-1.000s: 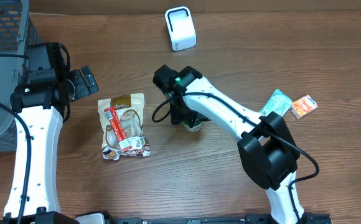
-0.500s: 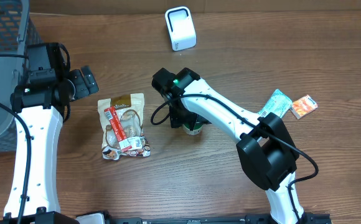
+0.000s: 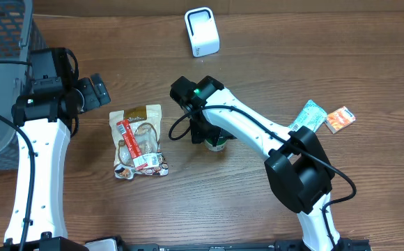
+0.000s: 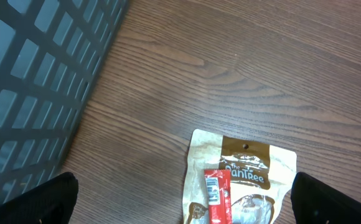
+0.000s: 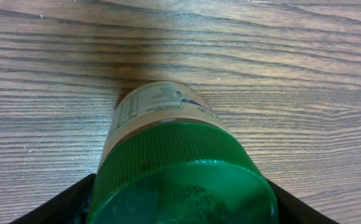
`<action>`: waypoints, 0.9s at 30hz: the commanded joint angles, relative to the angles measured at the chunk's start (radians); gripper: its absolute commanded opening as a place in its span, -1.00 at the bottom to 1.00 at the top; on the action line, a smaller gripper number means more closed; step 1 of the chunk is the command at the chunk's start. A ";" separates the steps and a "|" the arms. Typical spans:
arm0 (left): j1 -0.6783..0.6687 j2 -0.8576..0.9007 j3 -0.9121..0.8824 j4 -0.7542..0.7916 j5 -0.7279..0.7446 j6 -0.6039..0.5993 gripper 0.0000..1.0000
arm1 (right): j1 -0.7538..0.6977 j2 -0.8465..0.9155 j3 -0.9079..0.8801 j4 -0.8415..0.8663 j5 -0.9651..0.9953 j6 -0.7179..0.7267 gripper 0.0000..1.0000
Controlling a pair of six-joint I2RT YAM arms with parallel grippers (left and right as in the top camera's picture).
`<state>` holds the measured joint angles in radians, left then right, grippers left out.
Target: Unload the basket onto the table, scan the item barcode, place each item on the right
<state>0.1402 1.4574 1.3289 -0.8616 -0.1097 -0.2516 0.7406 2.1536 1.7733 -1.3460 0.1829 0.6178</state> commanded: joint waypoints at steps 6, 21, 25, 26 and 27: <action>0.003 -0.005 0.016 0.002 -0.005 0.016 1.00 | 0.005 0.009 -0.007 0.002 0.007 -0.009 0.43; 0.003 -0.005 0.016 0.002 -0.005 0.016 0.99 | 0.002 0.002 0.008 0.005 -0.016 -0.024 0.82; 0.003 -0.005 0.016 0.002 -0.005 0.016 1.00 | -0.002 -0.062 0.036 0.005 -0.020 -0.047 0.86; 0.003 -0.005 0.016 0.002 -0.005 0.016 1.00 | -0.002 -0.087 0.037 0.005 -0.019 -0.047 0.88; 0.003 -0.005 0.016 0.002 -0.005 0.016 1.00 | -0.002 -0.114 0.037 0.005 -0.019 -0.046 0.89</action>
<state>0.1402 1.4574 1.3289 -0.8616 -0.1097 -0.2512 0.7403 2.1464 1.7744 -1.3434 0.1616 0.5797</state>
